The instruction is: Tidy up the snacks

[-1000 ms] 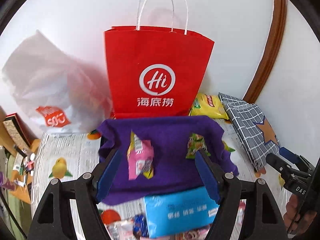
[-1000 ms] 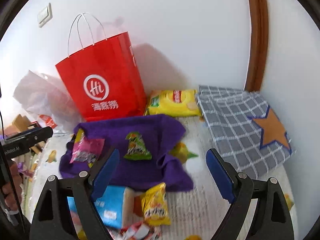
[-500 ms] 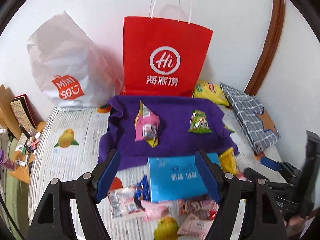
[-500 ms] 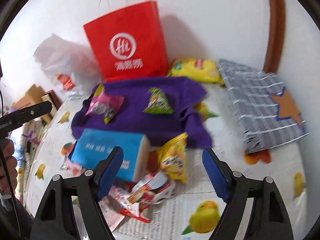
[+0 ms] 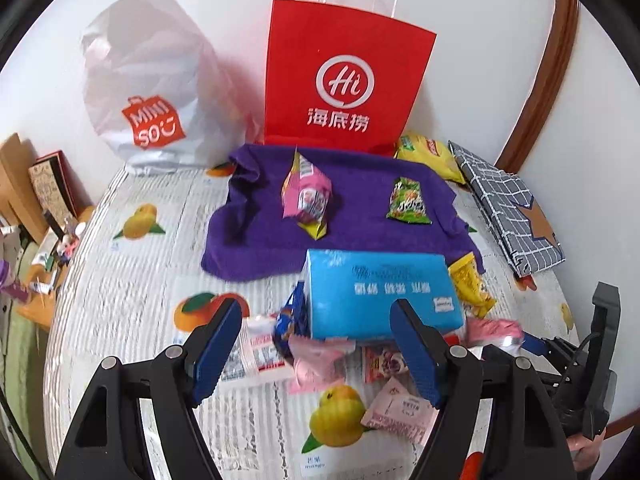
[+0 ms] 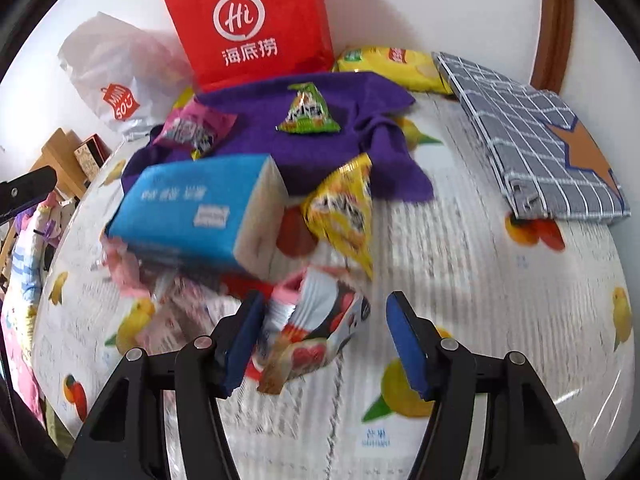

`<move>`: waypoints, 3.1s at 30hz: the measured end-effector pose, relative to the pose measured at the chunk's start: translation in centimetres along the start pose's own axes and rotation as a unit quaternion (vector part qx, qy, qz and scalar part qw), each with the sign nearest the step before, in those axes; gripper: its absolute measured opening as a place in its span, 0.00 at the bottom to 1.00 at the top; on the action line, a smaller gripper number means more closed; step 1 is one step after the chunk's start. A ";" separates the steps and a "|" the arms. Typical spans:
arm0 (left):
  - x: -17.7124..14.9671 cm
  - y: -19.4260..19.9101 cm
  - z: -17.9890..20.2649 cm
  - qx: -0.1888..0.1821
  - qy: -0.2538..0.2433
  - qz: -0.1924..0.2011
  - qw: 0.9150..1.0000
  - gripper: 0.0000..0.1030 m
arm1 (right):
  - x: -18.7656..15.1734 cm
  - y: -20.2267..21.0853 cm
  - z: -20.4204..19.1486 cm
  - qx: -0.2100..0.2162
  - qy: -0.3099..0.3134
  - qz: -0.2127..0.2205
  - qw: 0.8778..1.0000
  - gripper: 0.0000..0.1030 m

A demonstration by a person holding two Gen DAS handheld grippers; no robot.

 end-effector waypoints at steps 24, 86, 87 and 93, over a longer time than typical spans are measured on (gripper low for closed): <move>-6.5 -2.9 -2.6 0.015 0.011 -0.056 0.998 0.73 | -0.6 1.5 1.2 0.034 -0.045 0.048 0.997 0.41; -2.2 3.2 1.6 -0.043 0.002 -0.016 0.999 0.30 | 2.7 10.9 -3.8 0.052 -0.016 0.116 0.992 0.33; -1.9 3.2 1.6 -0.042 0.001 -0.014 0.999 0.30 | 3.1 10.8 -4.0 0.054 -0.013 0.116 0.992 0.33; -0.2 2.5 1.4 -0.037 0.002 -0.014 0.999 0.30 | 4.9 10.3 -4.9 0.066 -0.005 0.119 0.991 0.32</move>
Point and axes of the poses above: each gripper's, at about its wrist camera, not at the fingertips, and y roughly against the way its jaws point, z to its right, x to its top, the point moved 10 cm from there along -y, roughly the way its jaws point, and after that the axes turned 7 degrees about z, right-handed, at the moved point
